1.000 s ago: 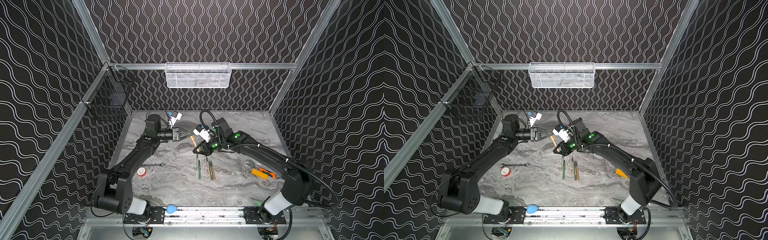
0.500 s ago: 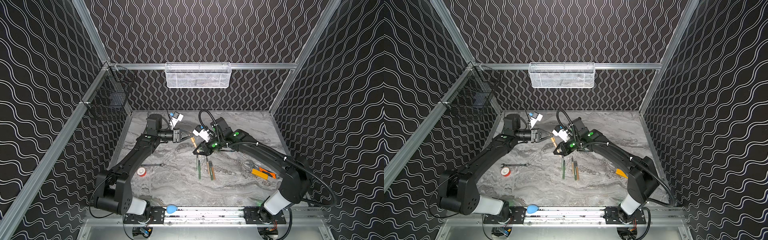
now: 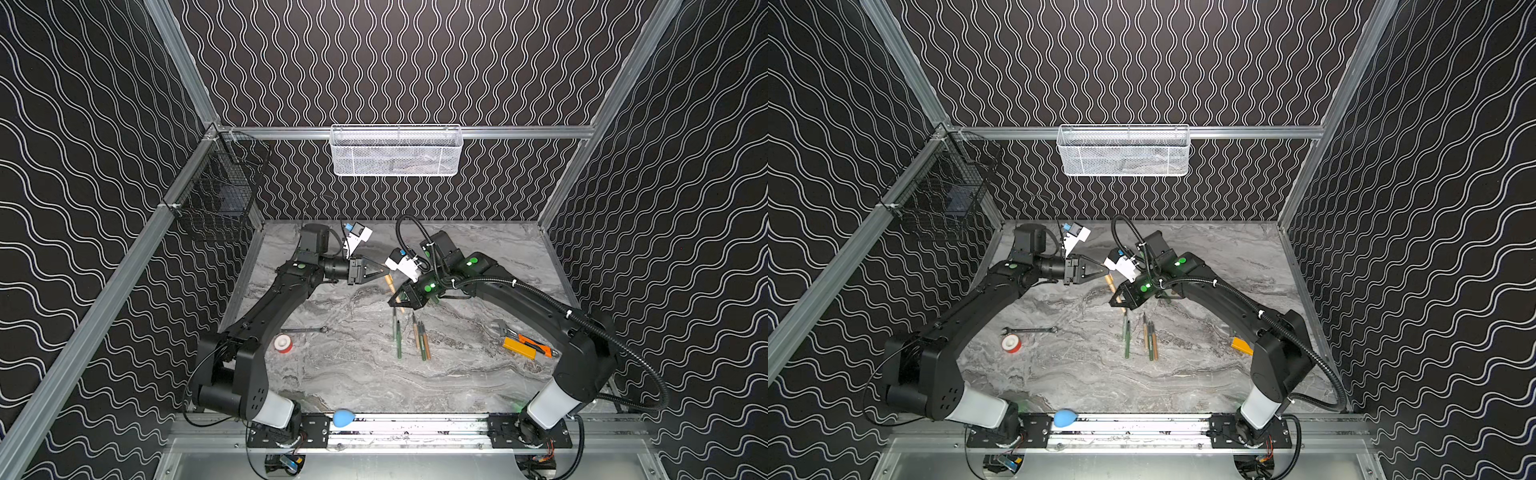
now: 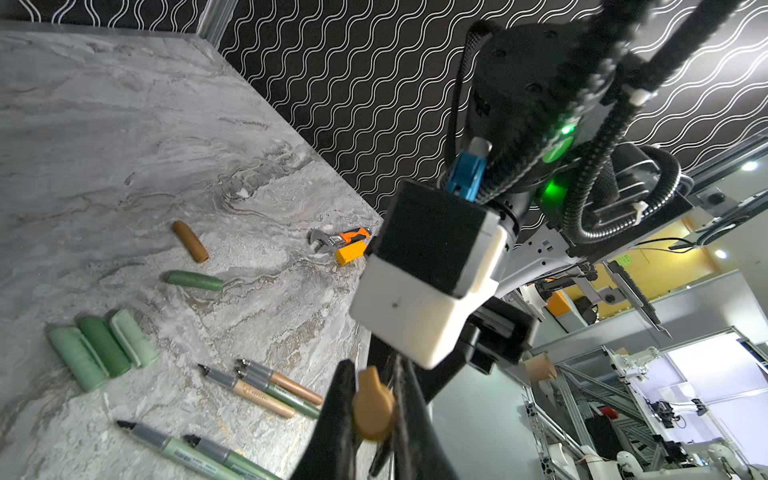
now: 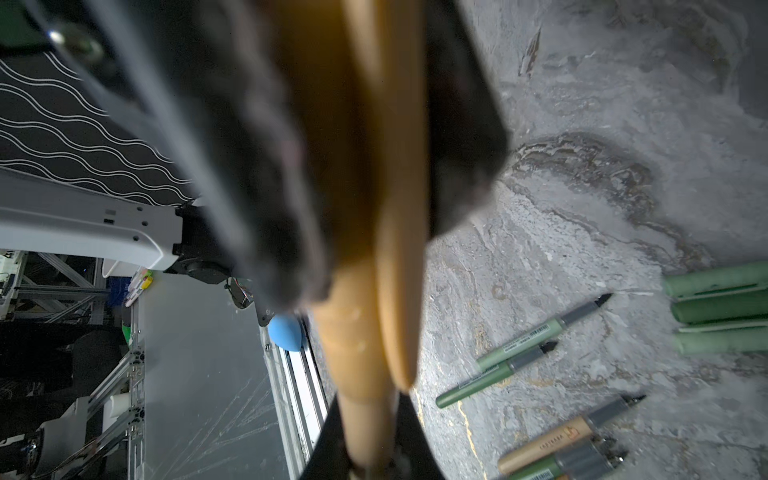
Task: Insert the pens into the pen caps
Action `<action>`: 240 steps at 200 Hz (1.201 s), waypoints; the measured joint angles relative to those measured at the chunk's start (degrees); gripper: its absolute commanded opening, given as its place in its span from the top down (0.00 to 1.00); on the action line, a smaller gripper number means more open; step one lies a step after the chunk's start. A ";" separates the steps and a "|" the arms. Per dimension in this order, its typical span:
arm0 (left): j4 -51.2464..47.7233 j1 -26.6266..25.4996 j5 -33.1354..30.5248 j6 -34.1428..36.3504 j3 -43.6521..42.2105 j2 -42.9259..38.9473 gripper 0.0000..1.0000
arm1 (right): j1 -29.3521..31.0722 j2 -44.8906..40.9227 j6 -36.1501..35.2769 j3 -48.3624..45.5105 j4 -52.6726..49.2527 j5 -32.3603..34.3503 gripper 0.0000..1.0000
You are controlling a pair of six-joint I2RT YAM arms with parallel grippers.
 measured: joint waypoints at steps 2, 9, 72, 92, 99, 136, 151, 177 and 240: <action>0.00 0.00 -0.02 0.00 0.00 -0.02 0.80 | -0.07 0.00 -0.04 0.00 -0.07 -0.13 1.00; 0.15 0.00 -0.07 0.00 -0.07 -0.04 0.66 | -0.26 0.00 -0.37 0.00 -0.48 -0.52 1.00; -3.21 3.87 2.32 -3.39 -4.90 -3.23 0.01 | -6.97 -0.68 1.70 -3.39 5.70 1.66 1.00; -2.32 5.01 1.27 -4.72 -5.14 -4.04 0.01 | -10.36 -0.24 2.64 -3.41 3.63 4.87 1.00; -2.08 5.35 0.79 -4.72 -5.05 -4.22 0.01 | -11.82 0.48 3.04 -3.10 2.71 6.01 1.00; -3.21 6.64 -1.16 -4.68 -4.00 -4.92 0.01 | -20.81 8.31 5.09 1.86 -5.53 15.74 1.00; -4.48 7.17 -1.55 -4.39 -3.41 -5.38 0.01 | -23.98 12.22 5.77 4.90 -9.31 19.80 1.00; -5.64 7.50 -1.92 -4.09 -2.97 -5.90 0.01 | -29.16 19.26 5.84 9.22 -14.23 28.41 1.00; -5.70 7.65 -2.38 -4.31 -2.29 -5.99 0.01 | -36.35 26.40 5.53 15.17 -20.81 43.06 0.90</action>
